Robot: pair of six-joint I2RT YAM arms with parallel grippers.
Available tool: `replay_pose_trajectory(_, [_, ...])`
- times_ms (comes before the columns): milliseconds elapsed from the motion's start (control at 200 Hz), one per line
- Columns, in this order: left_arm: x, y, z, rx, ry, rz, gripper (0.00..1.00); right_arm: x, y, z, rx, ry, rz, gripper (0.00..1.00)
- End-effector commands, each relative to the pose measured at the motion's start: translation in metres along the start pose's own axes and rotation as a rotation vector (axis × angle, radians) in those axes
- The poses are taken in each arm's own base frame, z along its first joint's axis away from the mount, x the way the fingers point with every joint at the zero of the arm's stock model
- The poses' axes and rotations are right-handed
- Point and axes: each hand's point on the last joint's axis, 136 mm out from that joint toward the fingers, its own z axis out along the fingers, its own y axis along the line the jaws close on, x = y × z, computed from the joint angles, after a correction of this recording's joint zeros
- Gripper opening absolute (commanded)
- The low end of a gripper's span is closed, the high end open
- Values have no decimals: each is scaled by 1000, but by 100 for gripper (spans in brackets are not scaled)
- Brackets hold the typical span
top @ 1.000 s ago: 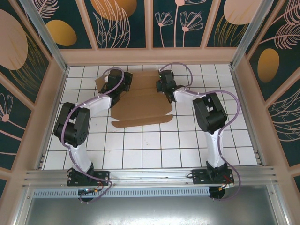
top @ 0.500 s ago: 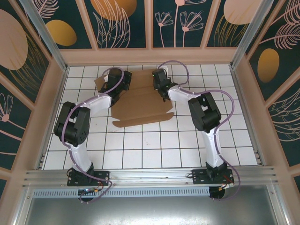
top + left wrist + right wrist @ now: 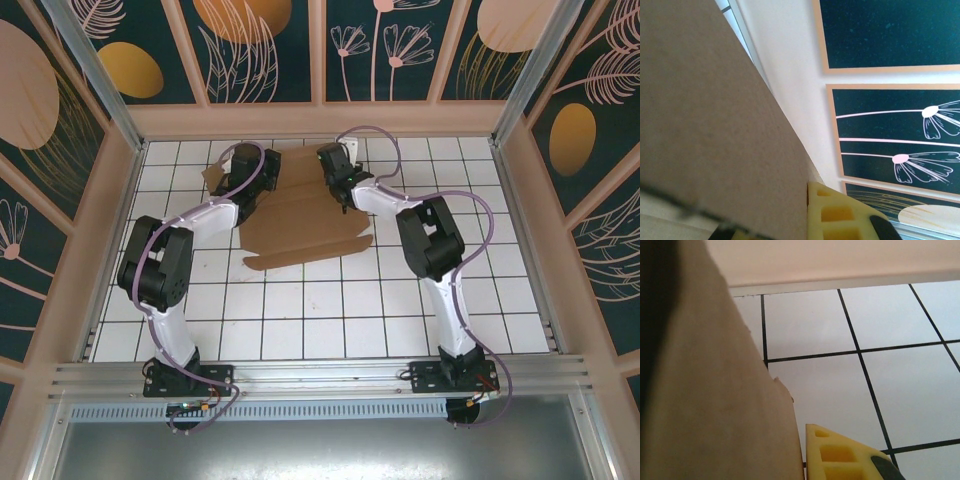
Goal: Fold the paper box
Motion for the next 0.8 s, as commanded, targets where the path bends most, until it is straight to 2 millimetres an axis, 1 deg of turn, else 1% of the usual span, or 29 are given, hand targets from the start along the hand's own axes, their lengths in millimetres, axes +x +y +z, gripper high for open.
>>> replay_pose_trajectory(0, [38, 33, 1, -116, 115, -31, 0, 50, -72, 16, 351, 97, -175, 0])
replay_pose_trajectory(105, [39, 34, 1, -118, 117, -35, 0, 57, -71, 19, 339, 122, -151, 0])
replay_pose_trajectory(185, [39, 35, 0, -114, 117, -34, 0, 61, -63, 20, 270, 144, -144, 0])
replay_pose_trajectory(260, [39, 34, -3, -109, 119, -28, 0, 62, -49, 13, 138, 139, -142, 10])
replay_pose_trajectory(305, [40, 32, -5, -98, 128, -22, 0, 56, -43, 5, 73, 114, -139, 13])
replay_pose_trajectory(335, [42, 30, -6, -87, 137, -18, 6, 52, -42, 0, 43, 88, -145, 15])
replay_pose_trajectory(345, [42, 30, -7, -85, 140, -18, 9, 48, -52, 3, 49, 83, -134, 16])
replay_pose_trajectory(355, [43, 29, -8, -81, 144, -17, 11, 46, -53, 3, 40, 75, -135, 16])
replay_pose_trajectory(430, [47, 24, -12, -52, 169, -4, 26, 35, -50, -8, -35, 23, -168, 16])
replay_pose_trajectory(465, [48, 21, -15, -42, 178, 6, 32, 35, -47, -13, -70, 6, -194, 16])
replay_pose_trajectory(470, [48, 21, -16, -42, 179, 6, 34, 35, -47, -14, -74, 4, -198, 16])
replay_pose_trajectory(570, [51, 16, -28, -11, 200, 32, 49, 34, -49, -27, -127, -42, -239, 15])
replay_pose_trajectory(625, [51, 12, -37, 2, 207, 53, 57, 36, -54, -31, -142, -49, -248, 15])
replay_pose_trajectory(680, [53, 7, -46, 18, 221, 82, 70, 37, -61, -31, -132, -39, -239, 15])
replay_pose_trajectory(700, [54, 10, -47, 10, 226, 94, 74, 38, -64, -31, -128, -31, -236, 15])
replay_pose_trajectory(716, [53, 1, -54, 32, 228, 103, 77, 37, -66, -30, -125, -27, -231, 15])
replay_pose_trajectory(771, [53, -8, -67, 58, 233, 154, 86, 36, -73, -30, -122, -12, -208, 15])
replay_pose_trajectory(796, [54, -10, -72, 63, 235, 180, 89, 36, -76, -31, -132, -4, -198, 14])
